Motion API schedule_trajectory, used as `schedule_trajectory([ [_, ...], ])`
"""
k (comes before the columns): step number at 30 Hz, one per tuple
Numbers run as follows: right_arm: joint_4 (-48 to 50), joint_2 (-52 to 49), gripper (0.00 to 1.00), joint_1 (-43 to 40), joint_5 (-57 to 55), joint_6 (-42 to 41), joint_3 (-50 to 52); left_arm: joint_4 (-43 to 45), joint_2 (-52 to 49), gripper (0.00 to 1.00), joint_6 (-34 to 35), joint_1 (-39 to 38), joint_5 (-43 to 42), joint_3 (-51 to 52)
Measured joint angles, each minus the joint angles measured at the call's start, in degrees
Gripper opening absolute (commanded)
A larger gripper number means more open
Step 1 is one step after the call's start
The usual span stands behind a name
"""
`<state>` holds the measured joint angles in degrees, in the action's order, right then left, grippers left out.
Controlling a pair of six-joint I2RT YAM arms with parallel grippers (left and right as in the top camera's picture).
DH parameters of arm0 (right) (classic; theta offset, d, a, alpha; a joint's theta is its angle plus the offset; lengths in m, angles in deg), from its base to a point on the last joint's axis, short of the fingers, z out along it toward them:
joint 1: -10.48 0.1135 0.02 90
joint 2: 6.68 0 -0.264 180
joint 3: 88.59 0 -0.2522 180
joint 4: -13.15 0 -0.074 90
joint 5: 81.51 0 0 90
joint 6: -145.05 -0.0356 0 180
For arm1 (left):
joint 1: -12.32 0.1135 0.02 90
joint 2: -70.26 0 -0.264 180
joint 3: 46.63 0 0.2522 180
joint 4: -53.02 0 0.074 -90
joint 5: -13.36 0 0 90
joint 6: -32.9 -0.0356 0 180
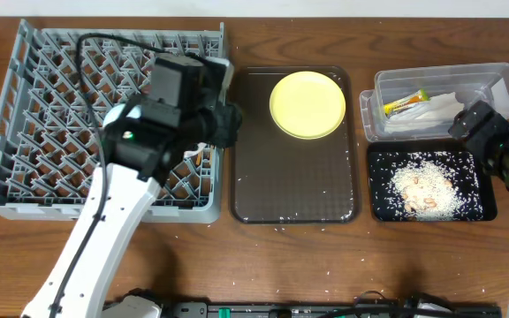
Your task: Sort waste into correct bins and load items into the dishwasher
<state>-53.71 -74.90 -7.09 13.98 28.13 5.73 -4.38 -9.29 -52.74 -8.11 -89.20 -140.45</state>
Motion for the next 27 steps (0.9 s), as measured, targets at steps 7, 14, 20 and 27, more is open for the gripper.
schedule_trajectory([
  [7,0.6,0.0,0.88,0.0,5.0,-3.1,0.0,-2.3,-0.6,0.56,1.0,-0.2,2.1,0.0],
  [14,2.7,-2.6,0.68,7.9,14.0,-9.5,0.0,-3.8,1.3,0.56,1.0,-0.2,2.7,0.0],
  [20,3.2,-10.8,0.71,27.8,4.8,-24.3,2.2,-3.8,2.4,0.56,1.0,-0.2,3.9,0.0],
  [27,15.4,-25.1,0.7,40.3,-8.8,-38.0,3.3,-4.5,2.4,0.56,1.0,-0.2,4.6,0.0],
])
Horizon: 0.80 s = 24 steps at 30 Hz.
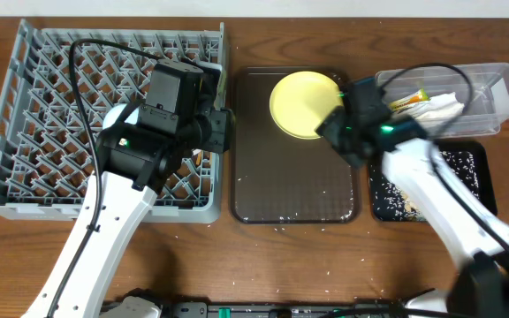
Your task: Sort waste into correct bins and load items into the dishwasher
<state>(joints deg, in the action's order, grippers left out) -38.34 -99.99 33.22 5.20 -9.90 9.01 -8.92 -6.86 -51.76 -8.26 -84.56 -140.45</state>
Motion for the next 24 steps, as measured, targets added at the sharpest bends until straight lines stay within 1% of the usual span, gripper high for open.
schedule_trajectory([
  [2,4.8,-4.0,0.68,0.8,-2.4,-2.5,0.0,-0.1,0.0,0.56,0.0,0.0,0.4,0.0],
  [6,13.8,-11.8,0.68,0.9,-4.5,-5.4,0.1,-0.4,0.0,0.56,0.0,0.0,0.7,0.0],
  [9,15.5,-16.2,0.68,0.9,-4.1,-6.9,0.1,-0.4,0.0,0.56,0.0,0.0,0.8,0.0],
  [10,15.6,-17.3,0.66,0.9,-3.8,-7.4,0.2,-0.4,0.0,0.56,0.0,0.0,0.8,0.0],
  [11,15.6,-18.2,0.59,0.9,-3.8,-7.7,0.2,-0.4,0.0,0.56,0.0,0.0,0.8,0.0],
  [12,16.0,-18.5,0.49,0.9,-4.1,-7.8,0.1,-0.4,0.0,0.56,0.0,0.0,0.8,0.0],
  [14,15.8,-18.8,0.13,0.9,-3.8,-8.4,0.0,-0.4,0.0,0.56,0.0,0.0,0.8,0.0],
  [15,15.1,-18.9,0.01,0.9,-3.8,-8.3,0.0,-0.4,0.0,0.56,0.0,0.0,0.8,0.0],
  [18,13.1,-19.2,0.01,0.8,-3.8,-8.2,0.0,-0.4,0.0,0.56,0.0,0.0,0.8,0.0],
  [22,8.2,-18.1,0.01,-0.9,-1.9,-5.2,-0.4,-0.4,0.0,0.57,0.0,0.0,0.8,0.0],
  [24,6.8,-17.2,0.01,-2.5,-0.9,-1.1,-0.2,-0.4,0.0,0.63,-0.1,0.0,0.8,0.0],
])
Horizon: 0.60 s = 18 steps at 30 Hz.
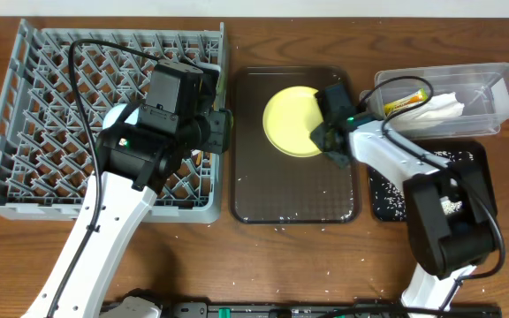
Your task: Sort waste into correct bins and load items into the dishwasher
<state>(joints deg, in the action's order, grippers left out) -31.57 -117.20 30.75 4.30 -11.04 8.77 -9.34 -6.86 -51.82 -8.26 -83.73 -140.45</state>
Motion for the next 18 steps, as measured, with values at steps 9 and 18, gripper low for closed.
schedule_trajectory([
  [9,0.1,11.5,0.01,-9.4,17.9,34.9,0.6,2.6,0.0,0.77,0.3,0.0,-6.2,0.0],
  [18,-2.4,23.6,0.01,-10.7,36.8,53.2,0.6,3.9,0.0,0.77,0.3,0.0,-18.0,0.0],
])
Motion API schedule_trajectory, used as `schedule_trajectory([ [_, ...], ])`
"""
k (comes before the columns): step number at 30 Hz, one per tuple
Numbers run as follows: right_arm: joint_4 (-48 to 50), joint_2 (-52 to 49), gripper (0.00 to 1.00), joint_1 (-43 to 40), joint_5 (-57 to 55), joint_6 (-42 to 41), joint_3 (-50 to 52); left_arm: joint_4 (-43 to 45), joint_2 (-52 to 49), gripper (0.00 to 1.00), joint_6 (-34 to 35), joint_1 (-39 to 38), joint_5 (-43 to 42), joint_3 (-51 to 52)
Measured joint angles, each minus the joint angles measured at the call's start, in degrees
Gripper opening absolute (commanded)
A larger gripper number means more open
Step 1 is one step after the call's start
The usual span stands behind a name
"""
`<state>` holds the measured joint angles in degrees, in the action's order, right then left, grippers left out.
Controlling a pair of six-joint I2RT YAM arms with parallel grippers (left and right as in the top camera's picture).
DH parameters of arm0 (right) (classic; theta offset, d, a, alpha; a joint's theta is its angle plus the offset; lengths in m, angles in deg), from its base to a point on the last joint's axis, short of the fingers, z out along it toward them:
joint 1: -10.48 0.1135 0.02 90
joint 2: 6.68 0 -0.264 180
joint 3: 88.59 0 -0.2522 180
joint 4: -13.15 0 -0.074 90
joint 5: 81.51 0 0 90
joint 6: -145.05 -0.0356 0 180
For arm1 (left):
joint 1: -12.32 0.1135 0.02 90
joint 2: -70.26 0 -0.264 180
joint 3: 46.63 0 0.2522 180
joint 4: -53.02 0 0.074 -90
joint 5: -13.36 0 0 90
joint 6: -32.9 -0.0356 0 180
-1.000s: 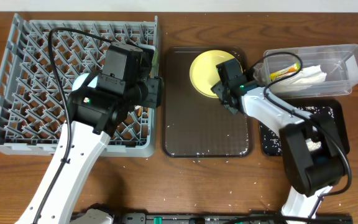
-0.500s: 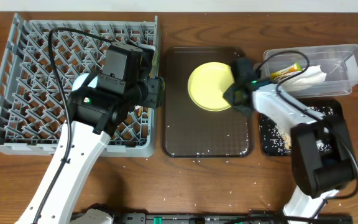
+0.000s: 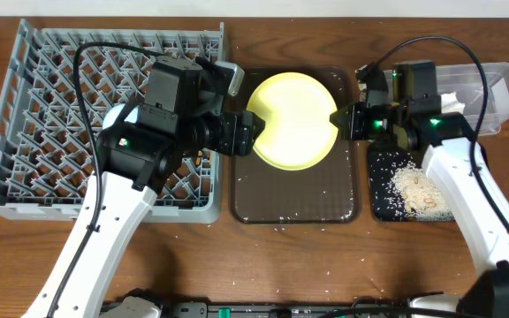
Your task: Sort waste into correct bins and load items into the dishwasher
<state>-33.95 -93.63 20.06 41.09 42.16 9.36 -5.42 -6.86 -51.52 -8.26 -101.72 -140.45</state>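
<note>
The yellow plate is up off the brown tray and looks larger than it would lying flat. My right gripper is shut on its right rim and carries it. From the rack side, my left gripper reaches the plate's left rim. One of its dark fingers overlaps the rim, and the jaws stand open around it. The grey dish rack lies to the left, partly hidden by my left arm.
A clear plastic bin holding wrappers and paper sits at the back right. In front of it is a black tray with a heap of rice. Loose rice grains dot the brown tray and the wooden table.
The plate lay on the tray with my right gripper at its right edge; now it is lifted and further left. My left gripper has moved right from the rack's edge to the plate's left rim.
First the plate lay at the back of the tray, my right arm was far right over the black tray, and my left gripper stood by the rack's edge. Then my right gripper was at the plate's right edge. Now it holds the plate up between both grippers.
</note>
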Motion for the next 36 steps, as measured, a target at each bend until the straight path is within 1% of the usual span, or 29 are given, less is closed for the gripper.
schedule_trajectory([
  [8,-0.3,3.1,0.01,0.8,6.3,5.8,0.0,-0.1,0.0,0.77,0.0,0.0,-1.8,0.0],
  [10,-0.3,3.4,0.01,0.8,9.2,7.7,0.0,-0.1,0.0,0.7,0.0,0.0,-1.8,0.0],
  [11,-0.3,3.5,0.01,0.8,11.0,8.7,0.0,-0.1,0.0,0.65,0.1,0.0,-1.8,0.0],
  [12,-0.3,3.6,0.01,0.8,13.0,9.7,0.0,-0.2,0.0,0.53,0.1,0.0,-1.9,0.0],
  [13,-0.3,3.6,0.01,0.8,14.8,10.7,0.0,-0.1,0.0,0.37,0.3,0.0,-1.9,0.0],
  [14,-0.3,3.6,0.01,0.8,16.6,11.5,0.0,-0.2,0.0,0.22,0.3,0.0,-2.0,0.0],
  [15,-0.2,3.6,0.07,0.8,18.1,12.2,0.0,-0.2,0.0,0.12,0.2,0.0,-2.1,0.0],
  [16,-0.3,3.7,0.15,0.8,19.1,12.5,0.0,-0.1,0.0,0.08,0.2,0.0,-2.1,0.0],
  [18,-0.2,3.7,0.51,0.8,19.7,13.3,0.0,-0.1,0.0,0.08,0.1,-0.1,-2.6,0.0],
  [19,-0.2,3.7,0.6,0.8,19.8,13.6,0.0,-0.1,0.1,0.08,-0.1,-0.1,-1.9,0.0],
  [20,-0.3,3.7,0.64,0.8,19.5,13.6,0.0,-0.3,0.1,0.08,0.0,-0.1,-1.2,0.0],
  [24,-1.6,4.0,0.68,1.2,14.6,13.1,0.0,-0.9,1.0,0.07,-1.7,1.2,6.6,0.0],
  [26,-2.2,4.0,0.73,1.2,10.8,12.5,0.0,-1.0,2.9,0.07,-4.1,2.4,12.5,0.0],
  [27,-2.4,4.0,0.77,1.2,9.2,12.1,0.0,-1.0,4.2,0.08,-5.5,3.0,16.0,0.0],
  [30,-2.4,4.0,0.88,1.2,5.9,11.5,0.0,-0.4,8.8,0.08,-11.0,4.6,28.5,0.0],
  [34,-2.3,4.0,0.91,1.2,2.1,11.4,0.0,0.2,11.2,0.07,-19.6,7.1,43.6,-0.2],
  [36,-2.3,4.0,0.91,1.2,0.9,11.4,0.0,0.3,10.2,0.08,-23.8,9.1,48.4,-0.2],
])
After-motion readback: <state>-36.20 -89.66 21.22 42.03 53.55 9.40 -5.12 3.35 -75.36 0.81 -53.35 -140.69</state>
